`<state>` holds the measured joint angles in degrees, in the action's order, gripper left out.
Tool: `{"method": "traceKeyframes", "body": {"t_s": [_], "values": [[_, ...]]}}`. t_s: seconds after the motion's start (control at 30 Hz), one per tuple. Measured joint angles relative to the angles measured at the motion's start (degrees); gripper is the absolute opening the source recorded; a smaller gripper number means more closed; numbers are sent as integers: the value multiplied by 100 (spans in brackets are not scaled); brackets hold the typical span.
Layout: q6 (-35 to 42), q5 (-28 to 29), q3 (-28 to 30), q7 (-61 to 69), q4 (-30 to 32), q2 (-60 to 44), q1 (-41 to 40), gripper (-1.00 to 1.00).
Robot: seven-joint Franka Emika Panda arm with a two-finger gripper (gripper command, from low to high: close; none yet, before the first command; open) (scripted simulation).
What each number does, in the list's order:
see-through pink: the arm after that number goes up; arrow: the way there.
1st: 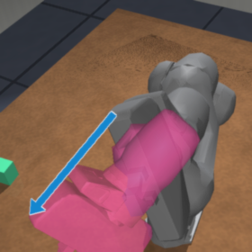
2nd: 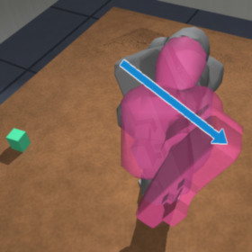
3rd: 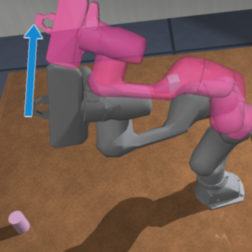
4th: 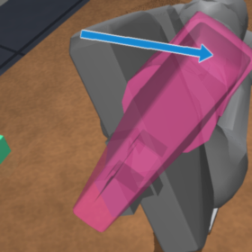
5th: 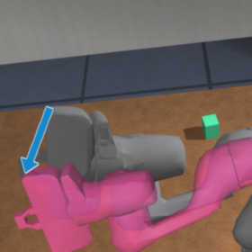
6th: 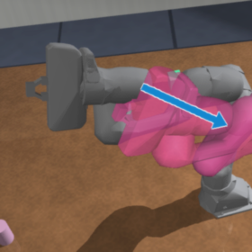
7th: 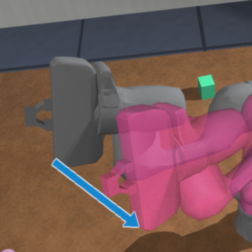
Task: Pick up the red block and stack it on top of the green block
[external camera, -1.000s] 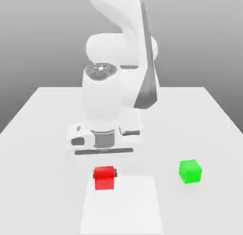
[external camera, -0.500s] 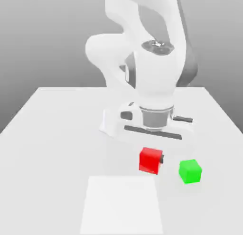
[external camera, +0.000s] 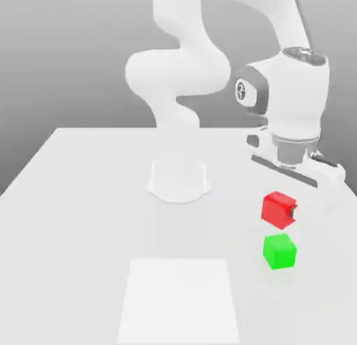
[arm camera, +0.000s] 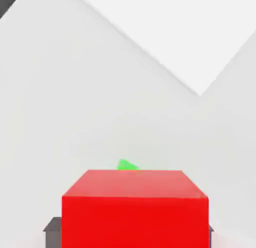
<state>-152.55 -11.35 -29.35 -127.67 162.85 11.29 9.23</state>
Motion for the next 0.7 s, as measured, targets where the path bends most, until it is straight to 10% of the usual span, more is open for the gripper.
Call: {"method": "traceKeyframes", "body": {"t_s": [0.7], "values": [[-1263, 2174, -120, -1662, -68, -1492, -607, -100]]}}
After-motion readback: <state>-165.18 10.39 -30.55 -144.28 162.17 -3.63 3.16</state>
